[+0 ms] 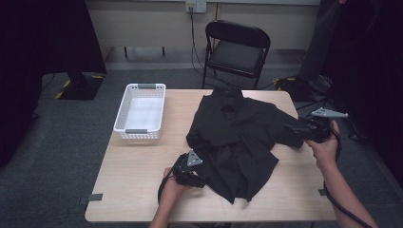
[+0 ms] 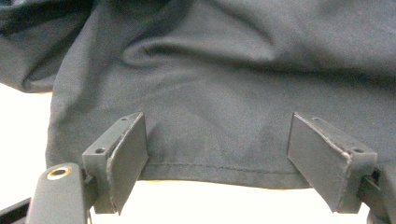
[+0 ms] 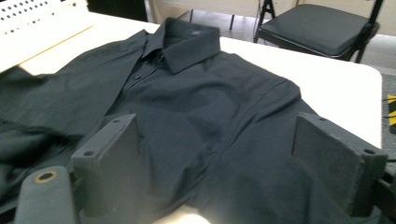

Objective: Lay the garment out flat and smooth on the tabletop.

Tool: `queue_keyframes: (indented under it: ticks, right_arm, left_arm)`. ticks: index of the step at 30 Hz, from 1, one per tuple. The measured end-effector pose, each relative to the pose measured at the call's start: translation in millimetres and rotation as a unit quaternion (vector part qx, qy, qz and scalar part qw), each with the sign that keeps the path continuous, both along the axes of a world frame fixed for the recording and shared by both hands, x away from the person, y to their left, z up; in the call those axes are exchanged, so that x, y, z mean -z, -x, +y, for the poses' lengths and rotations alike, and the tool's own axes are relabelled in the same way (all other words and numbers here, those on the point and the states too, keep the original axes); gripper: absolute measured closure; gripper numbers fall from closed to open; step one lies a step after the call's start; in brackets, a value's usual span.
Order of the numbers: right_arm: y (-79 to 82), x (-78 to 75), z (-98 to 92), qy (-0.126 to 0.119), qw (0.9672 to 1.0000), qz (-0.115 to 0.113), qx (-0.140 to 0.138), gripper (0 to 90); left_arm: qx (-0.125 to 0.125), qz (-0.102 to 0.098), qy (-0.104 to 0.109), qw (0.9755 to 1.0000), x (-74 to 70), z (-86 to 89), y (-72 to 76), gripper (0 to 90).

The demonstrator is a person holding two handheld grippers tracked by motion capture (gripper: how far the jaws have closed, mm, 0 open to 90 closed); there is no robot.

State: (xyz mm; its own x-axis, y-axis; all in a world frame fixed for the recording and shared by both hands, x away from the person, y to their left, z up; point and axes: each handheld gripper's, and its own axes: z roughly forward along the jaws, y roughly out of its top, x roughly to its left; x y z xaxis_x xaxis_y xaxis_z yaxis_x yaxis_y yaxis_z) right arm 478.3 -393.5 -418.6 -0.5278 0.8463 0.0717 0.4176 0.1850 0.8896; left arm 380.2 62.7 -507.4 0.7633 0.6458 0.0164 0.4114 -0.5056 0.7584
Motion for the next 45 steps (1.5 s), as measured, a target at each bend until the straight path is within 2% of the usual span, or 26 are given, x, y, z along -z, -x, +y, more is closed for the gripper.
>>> queue_keyframes:
  ticks: [10, 12, 14, 24, 32, 40, 45]
  right_arm:
    - [19.1, 18.4, 9.7, 0.013, 0.9993, 0.014, -0.034, 12.5]
    - [23.3, 20.9, 11.6, 0.022, 0.999, 0.011, -0.038, 12.0]
    - [27.4, 23.0, 12.8, 0.017, 0.9988, 0.011, -0.045, 11.8]
    - [47.3, 37.6, 23.4, 0.024, 0.9962, 0.024, -0.08, 10.9]
    - [61.1, 54.8, 26.3, 0.019, 0.9947, 0.04, -0.093, 10.8]
    - [72.7, 70.7, 30.2, 0.034, 0.9915, 0.058, -0.112, 10.8]
    - [81.3, 79.9, 34.0, 0.054, 0.9882, 0.071, -0.124, 10.8]
  left_arm:
    - [0.002, 0.0, -0.002, 1.0, 0.0, -0.5, -0.1, 18.4]
    - [0.003, 0.0, -0.002, 1.0, 0.0, -0.6, -0.2, 18.1]
    - [0.003, 0.0, -0.002, 1.0, 0.1, -0.8, -0.1, 17.9]
    - [0.005, 0.001, -0.004, 1.0, 0.3, -1.8, -0.1, 15.9]
    - [0.005, 0.002, -0.005, 1.0, 0.3, -2.7, 0.0, 14.2]
    - [0.007, 0.003, -0.004, 1.0, 0.4, -3.0, -0.2, 13.6]
    - [0.006, 0.003, -0.004, 1.0, 0.5, -3.2, -0.3, 13.2]
